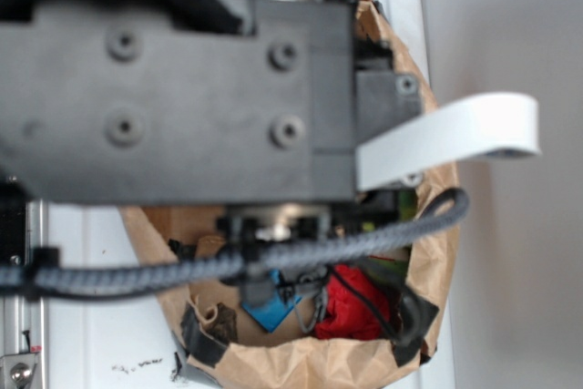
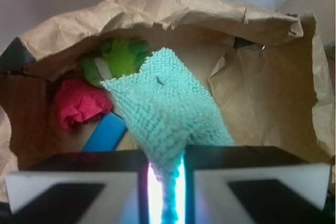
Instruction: Grab the blue cloth.
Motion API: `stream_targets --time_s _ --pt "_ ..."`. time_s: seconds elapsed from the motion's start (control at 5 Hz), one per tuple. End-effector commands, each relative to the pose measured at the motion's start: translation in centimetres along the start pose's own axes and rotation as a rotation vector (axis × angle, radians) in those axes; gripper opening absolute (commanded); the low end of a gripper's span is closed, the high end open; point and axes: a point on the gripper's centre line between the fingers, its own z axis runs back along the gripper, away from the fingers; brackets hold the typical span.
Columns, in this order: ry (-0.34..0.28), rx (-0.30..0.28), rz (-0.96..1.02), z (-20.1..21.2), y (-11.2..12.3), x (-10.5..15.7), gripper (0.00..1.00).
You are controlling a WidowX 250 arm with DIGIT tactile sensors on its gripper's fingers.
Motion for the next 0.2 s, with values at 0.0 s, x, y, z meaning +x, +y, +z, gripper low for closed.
stream_targets --time_s 0.0 --pt "-0.037 -0.01 0.005 0.5 -0.43 0.49 0.0"
